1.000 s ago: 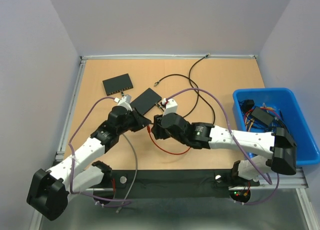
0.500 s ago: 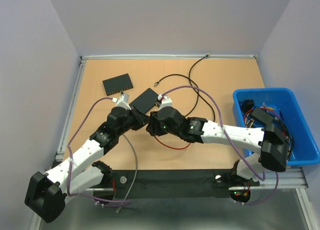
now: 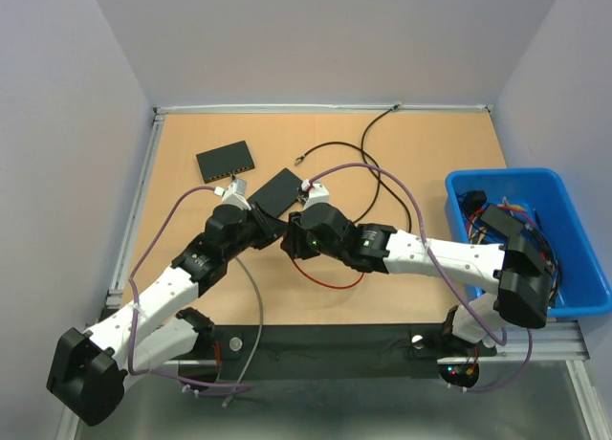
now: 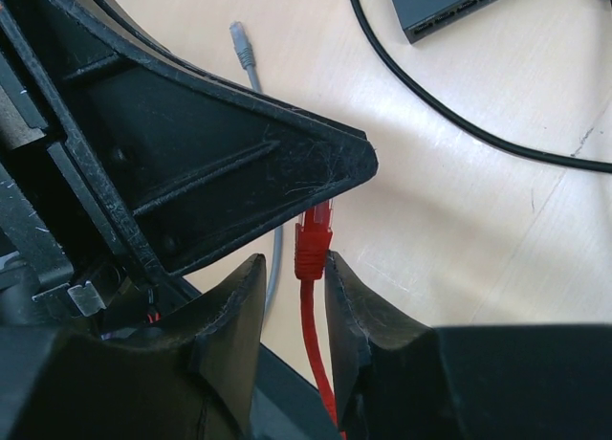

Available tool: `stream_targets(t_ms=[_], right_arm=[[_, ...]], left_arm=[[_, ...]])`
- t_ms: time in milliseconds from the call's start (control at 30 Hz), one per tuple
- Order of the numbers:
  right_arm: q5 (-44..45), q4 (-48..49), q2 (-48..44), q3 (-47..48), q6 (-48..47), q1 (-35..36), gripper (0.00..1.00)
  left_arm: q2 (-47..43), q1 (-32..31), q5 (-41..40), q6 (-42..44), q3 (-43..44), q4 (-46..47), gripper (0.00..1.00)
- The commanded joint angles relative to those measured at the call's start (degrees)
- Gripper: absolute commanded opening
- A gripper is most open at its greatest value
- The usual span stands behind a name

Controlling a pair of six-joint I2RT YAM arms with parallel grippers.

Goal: Insert the plug into the switch port

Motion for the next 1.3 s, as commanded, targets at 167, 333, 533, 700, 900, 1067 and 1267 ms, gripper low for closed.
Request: stream_targets(t_ms=[167, 333, 533, 700, 900, 1067, 1267], right_arm=[[-0.16, 3.93, -0.65, 0.2, 1.46, -0.94, 0.36], [-0.07, 3.93, -1.27, -0.24, 1.55, -1.47, 0.36], [-0.59, 3.84, -1.18, -0.6, 1.99, -1.82, 0.36], [-0.42, 3.93, -1.36, -1.65, 2.6, -1.91, 0.36], [-0.07, 3.84, -2.15, -2.18, 2.69, -1.99, 0.36], [0.29, 3.93, -2.67, -2.7, 3.04, -2.08, 0.34], [0.37, 3.93, -2.76, -2.53, 3.04, -2.17, 0.3]], left_arm=[[-1.42, -0.72, -0.37, -0.38, 2.58, 2.44, 0.0], [-1.59, -0.8, -0.46, -0.38, 2.58, 2.0, 0.0], [-1.86, -0.72, -0.72, -0.38, 2.75, 1.91, 0.0], [-2.21, -0.72, -0.9, -0.2, 3.19, 1.3, 0.0], [-2.12, -0.81, -1.25, -0.2, 3.11, 1.03, 0.0], [-1.94, -0.89, -1.25, -0.11, 3.28, 1.12, 0.0], [-1.5, -0.89, -1.16, -0.29, 3.02, 1.21, 0.0]])
